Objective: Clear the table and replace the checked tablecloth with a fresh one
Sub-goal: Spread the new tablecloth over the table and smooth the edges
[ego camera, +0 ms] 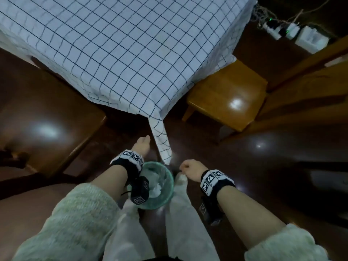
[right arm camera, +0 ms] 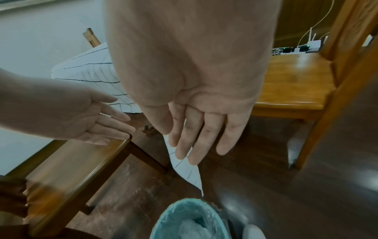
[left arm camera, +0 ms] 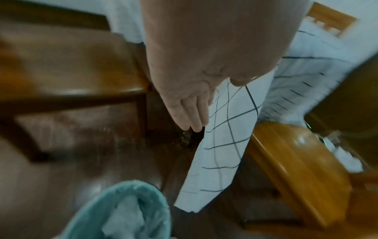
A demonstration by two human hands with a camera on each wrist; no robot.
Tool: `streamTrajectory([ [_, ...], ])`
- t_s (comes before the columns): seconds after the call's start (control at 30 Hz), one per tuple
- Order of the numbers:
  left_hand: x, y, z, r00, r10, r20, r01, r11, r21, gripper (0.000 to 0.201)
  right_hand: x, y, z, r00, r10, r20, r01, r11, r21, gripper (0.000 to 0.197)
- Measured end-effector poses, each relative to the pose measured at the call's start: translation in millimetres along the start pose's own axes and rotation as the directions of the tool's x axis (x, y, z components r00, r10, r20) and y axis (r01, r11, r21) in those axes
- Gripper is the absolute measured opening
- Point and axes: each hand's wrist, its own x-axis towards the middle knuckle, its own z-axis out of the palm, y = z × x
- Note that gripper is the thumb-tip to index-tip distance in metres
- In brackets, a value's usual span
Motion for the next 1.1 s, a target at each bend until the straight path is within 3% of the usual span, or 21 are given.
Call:
streamTrajectory([
  [0.13,40.0,18.4,23.4,0.985,-0.133,-0.108,0.087,0.931,-0.355,0.068,20.1,32.4,-32.0,0.999,0.035,0.025,-0.035,0.999,-0.009,0.025],
  [0.27,61.3,32.3,33.4,0.989,-0.124,-0.086,0.037,0.753,-0.657,0.090,39.9,54.3,-46.8,0.997,0.049,0.067,-0.046,0.997,-0.057,0.026],
  [0.37,81.9,19.8,36.6,0.983,-0.164,0.085,0.165,0.563,-0.810,0.079,51.6,62.4,-47.8,0.993,0.048,0.108,-0.038,0.995,-0.089,0.028],
  [0.4,75.1,22.5,34.7,0.982,-0.160,0.098,0.170,0.540,-0.824,0.074,55.8,64.4,-46.5,0.991,0.048,0.122,-0.037,0.995,-0.091,0.028],
  [0.5,62.8,28.9,33.6,0.990,-0.140,0.000,0.092,0.646,-0.758,0.049,66.1,64.4,-41.4,0.989,0.038,0.146,-0.025,0.995,-0.092,0.029],
  [0.6,68.0,27.5,40.3,0.995,-0.095,-0.005,0.059,0.652,-0.756,0.057,77.8,62.4,-37.0,0.990,0.014,0.142,-0.004,0.998,-0.068,0.027],
  [0.67,80.3,27.2,42.4,0.999,-0.052,0.014,0.044,0.623,-0.781,0.064,87.2,61.2,-36.1,0.990,-0.007,0.141,0.015,0.998,-0.059,0.023],
  [0.8,92.5,22.2,48.8,1.000,0.002,0.003,0.001,0.602,-0.799,0.051,109.8,58.6,-31.5,0.995,0.003,0.099,0.004,0.997,-0.077,0.023],
  [0.9,134.3,-15.5,64.9,0.996,0.023,0.092,0.063,0.560,-0.826,0.085,122.9,48.1,-32.4,0.998,-0.019,0.057,0.022,0.998,-0.062,0.031],
  [0.93,145.0,-27.8,69.2,0.993,0.015,0.115,0.086,0.563,-0.822,0.087,125.2,43.1,-32.4,0.998,-0.033,0.053,0.035,0.998,-0.054,0.031],
  [1.0,123.5,-19.9,60.0,0.993,-0.003,0.114,0.098,0.533,-0.840,0.077,128.9,34.8,-31.3,0.998,-0.053,0.046,0.054,0.998,-0.031,0.031],
  [1.07,99.1,-7.8,50.5,0.992,-0.005,0.125,0.110,0.513,-0.851,0.055,130.4,28.5,-30.2,0.997,-0.054,0.052,0.056,0.998,-0.025,0.032],
  [1.1,91.1,-5.8,48.4,0.992,-0.003,0.127,0.112,0.503,-0.857,0.055,130.0,26.6,-29.4,0.997,-0.058,0.058,0.060,0.998,-0.031,0.032],
])
